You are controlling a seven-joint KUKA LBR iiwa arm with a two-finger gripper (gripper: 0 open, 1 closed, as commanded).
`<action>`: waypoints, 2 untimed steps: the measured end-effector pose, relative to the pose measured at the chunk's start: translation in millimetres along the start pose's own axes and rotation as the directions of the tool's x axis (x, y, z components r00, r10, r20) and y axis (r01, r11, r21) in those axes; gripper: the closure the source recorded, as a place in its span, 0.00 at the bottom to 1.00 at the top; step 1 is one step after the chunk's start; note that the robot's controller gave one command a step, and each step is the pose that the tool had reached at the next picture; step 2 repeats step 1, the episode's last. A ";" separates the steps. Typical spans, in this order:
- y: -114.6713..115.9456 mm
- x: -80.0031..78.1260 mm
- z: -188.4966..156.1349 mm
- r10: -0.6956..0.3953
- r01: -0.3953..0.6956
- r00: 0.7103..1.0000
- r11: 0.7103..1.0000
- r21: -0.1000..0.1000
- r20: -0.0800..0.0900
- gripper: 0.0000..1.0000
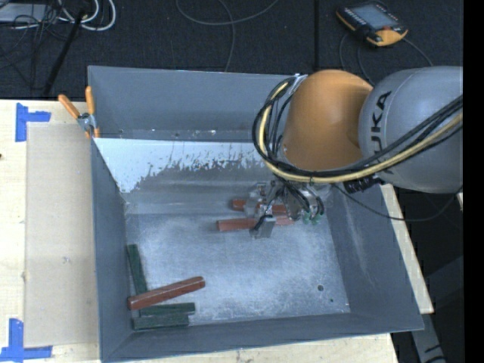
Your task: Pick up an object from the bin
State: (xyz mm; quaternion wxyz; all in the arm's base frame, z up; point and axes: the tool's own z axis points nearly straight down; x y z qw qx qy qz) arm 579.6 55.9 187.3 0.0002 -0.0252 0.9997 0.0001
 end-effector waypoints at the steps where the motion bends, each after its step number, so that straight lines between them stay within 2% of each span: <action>1: 1.3 12.1 -34.0 0.010 -0.010 1.000 1.000 0.000 -0.006 1.00; 2: 1.3 12.1 -34.0 0.010 -0.010 1.000 1.000 0.000 -0.006 1.00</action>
Offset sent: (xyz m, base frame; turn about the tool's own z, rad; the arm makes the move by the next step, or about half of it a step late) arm 0.0277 -0.0068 0.1377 -0.0289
